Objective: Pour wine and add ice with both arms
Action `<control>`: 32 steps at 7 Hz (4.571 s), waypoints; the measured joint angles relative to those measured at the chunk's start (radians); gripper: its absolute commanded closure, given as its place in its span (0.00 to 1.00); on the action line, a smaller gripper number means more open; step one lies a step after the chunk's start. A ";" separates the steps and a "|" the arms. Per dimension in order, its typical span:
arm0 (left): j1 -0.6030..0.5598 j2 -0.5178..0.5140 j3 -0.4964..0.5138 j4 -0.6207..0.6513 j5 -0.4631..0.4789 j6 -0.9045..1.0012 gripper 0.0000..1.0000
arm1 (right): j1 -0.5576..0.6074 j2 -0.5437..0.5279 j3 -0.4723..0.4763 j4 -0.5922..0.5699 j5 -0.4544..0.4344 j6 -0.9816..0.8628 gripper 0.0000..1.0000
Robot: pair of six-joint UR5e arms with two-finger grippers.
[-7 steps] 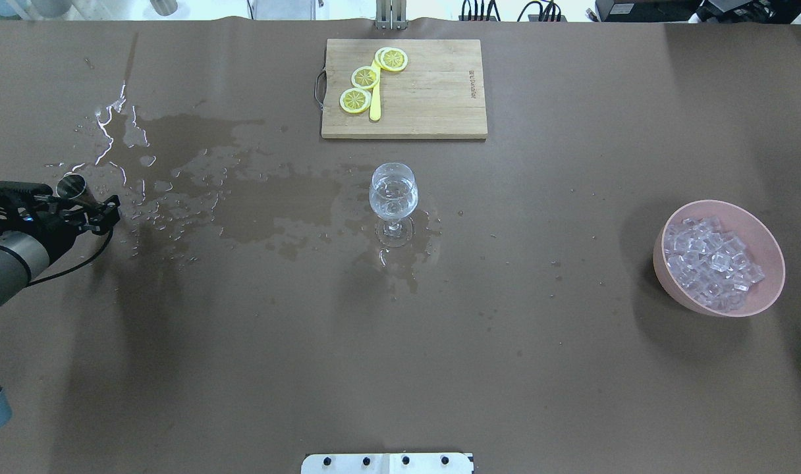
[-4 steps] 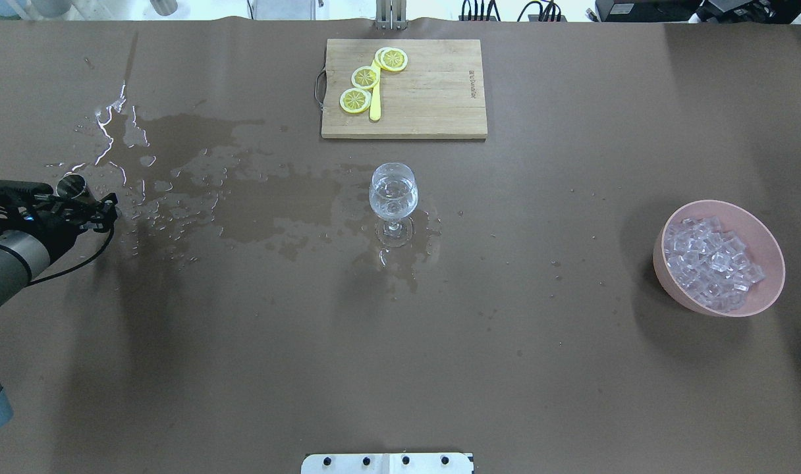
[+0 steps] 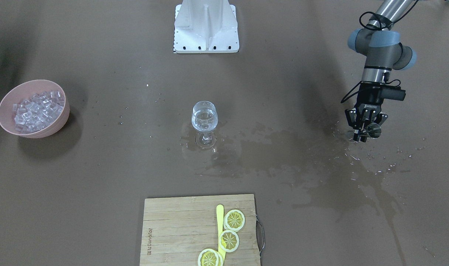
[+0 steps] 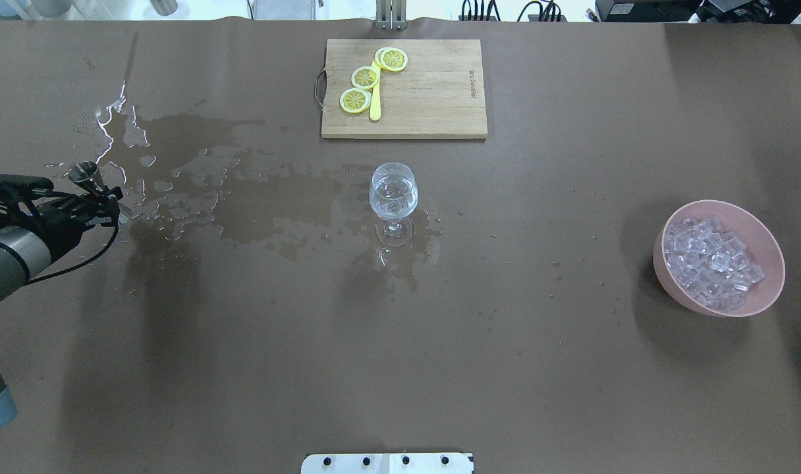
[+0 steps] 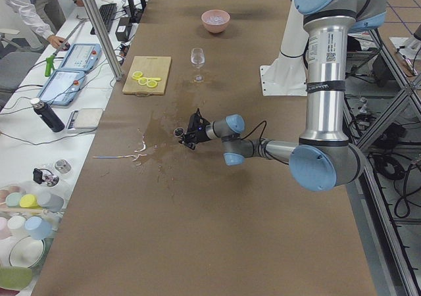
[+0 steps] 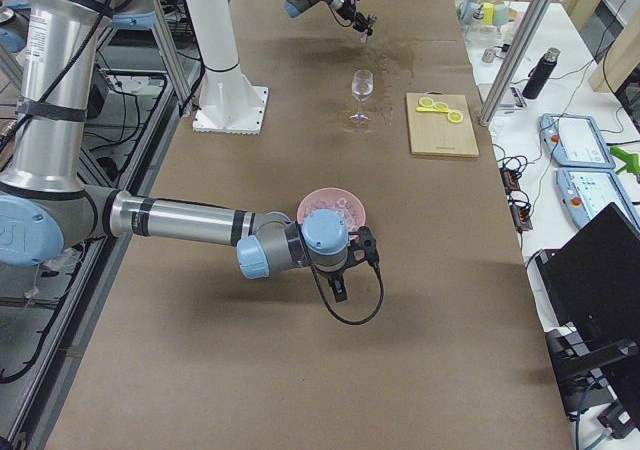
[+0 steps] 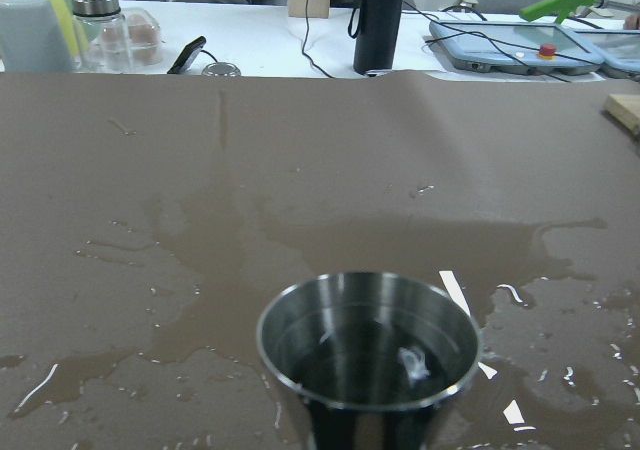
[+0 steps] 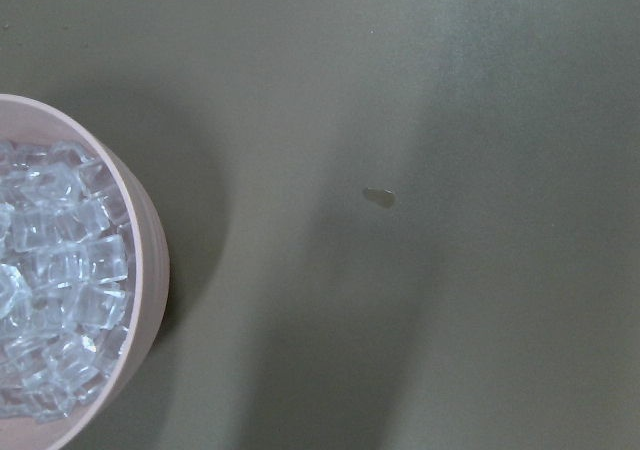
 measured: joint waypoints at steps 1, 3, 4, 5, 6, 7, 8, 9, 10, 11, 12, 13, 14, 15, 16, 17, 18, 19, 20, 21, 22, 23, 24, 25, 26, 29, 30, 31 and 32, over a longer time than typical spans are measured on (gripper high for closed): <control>-0.001 -0.015 -0.019 -0.001 -0.008 0.003 1.00 | 0.000 0.001 0.000 0.000 0.000 0.000 0.00; -0.009 -0.057 -0.034 0.000 -0.039 0.009 1.00 | -0.001 0.010 -0.003 0.000 -0.009 0.000 0.00; -0.013 -0.066 -0.035 -0.001 -0.054 0.013 1.00 | -0.001 0.016 -0.004 0.000 -0.019 0.000 0.00; -0.018 -0.068 -0.037 -0.002 -0.061 0.036 1.00 | 0.000 0.020 -0.004 -0.001 -0.022 0.000 0.00; -0.027 -0.067 -0.046 -0.002 -0.066 0.084 1.00 | 0.000 0.021 -0.004 -0.001 -0.023 0.001 0.00; -0.038 -0.065 -0.064 0.000 -0.076 0.128 1.00 | 0.000 0.021 -0.005 -0.001 -0.024 0.001 0.00; -0.045 -0.072 -0.073 0.002 -0.090 0.147 1.00 | 0.000 0.021 -0.006 -0.002 -0.023 0.001 0.00; -0.047 -0.089 -0.072 0.007 -0.095 0.153 1.00 | 0.001 0.020 -0.006 -0.002 -0.023 0.002 0.00; -0.047 -0.111 -0.071 0.016 -0.095 0.157 1.00 | 0.001 0.019 -0.006 -0.002 -0.023 0.002 0.00; -0.047 -0.130 -0.076 0.030 -0.093 0.162 1.00 | 0.001 0.019 -0.007 -0.002 -0.023 0.002 0.00; -0.049 -0.155 -0.093 0.073 -0.088 0.166 1.00 | 0.001 0.019 -0.009 -0.002 -0.023 0.002 0.00; -0.049 -0.178 -0.124 0.138 -0.082 0.168 1.00 | 0.001 0.018 -0.011 -0.003 -0.023 0.002 0.00; -0.048 -0.193 -0.169 0.188 -0.083 0.168 1.00 | 0.002 0.016 -0.012 -0.003 -0.023 0.003 0.00; -0.046 -0.206 -0.199 0.216 -0.095 0.169 1.00 | 0.002 0.016 -0.014 -0.003 -0.023 0.003 0.00; -0.042 -0.228 -0.208 0.238 -0.107 0.168 1.00 | 0.002 0.016 -0.015 -0.004 -0.024 0.003 0.00; -0.030 -0.260 -0.214 0.271 -0.081 0.168 1.00 | 0.002 0.016 -0.015 -0.004 -0.024 0.003 0.00; 0.005 -0.298 -0.218 0.325 -0.019 0.180 1.00 | 0.002 0.016 -0.015 -0.005 -0.024 0.003 0.00; 0.048 -0.348 -0.221 0.399 0.046 0.226 1.00 | 0.002 0.017 -0.016 -0.005 -0.025 0.004 0.00; 0.085 -0.402 -0.226 0.472 0.102 0.286 1.00 | 0.002 0.018 -0.018 -0.005 -0.024 0.004 0.00; 0.123 -0.440 -0.227 0.524 0.149 0.331 1.00 | 0.002 0.018 -0.020 -0.005 -0.024 0.005 0.00; 0.158 -0.471 -0.224 0.552 0.192 0.372 1.00 | 0.002 0.018 -0.021 -0.005 -0.024 0.005 0.00; 0.187 -0.494 -0.223 0.568 0.221 0.429 1.00 | 0.002 0.018 -0.022 -0.005 -0.024 0.006 0.00; 0.209 -0.507 -0.224 0.575 0.234 0.485 1.00 | 0.002 0.019 -0.023 -0.005 -0.023 0.012 0.00; 0.225 -0.516 -0.221 0.579 0.239 0.519 1.00 | 0.002 0.019 -0.023 -0.005 -0.023 0.022 0.00; 0.234 -0.522 -0.213 0.584 0.241 0.561 1.00 | 0.002 0.020 -0.023 -0.005 -0.023 0.027 0.00; 0.239 -0.593 -0.204 0.705 0.268 0.727 1.00 | 0.002 0.021 -0.027 -0.004 -0.023 0.029 0.00; 0.239 -0.611 -0.206 0.751 0.279 0.763 1.00 | 0.002 0.021 -0.029 -0.003 -0.023 0.029 0.00; 0.239 -0.617 -0.205 0.772 0.294 0.823 1.00 | 0.002 0.021 -0.029 -0.003 -0.023 0.029 0.00; 0.240 -0.619 -0.203 0.783 0.313 0.892 1.00 | 0.002 0.021 -0.029 -0.003 -0.023 0.029 0.00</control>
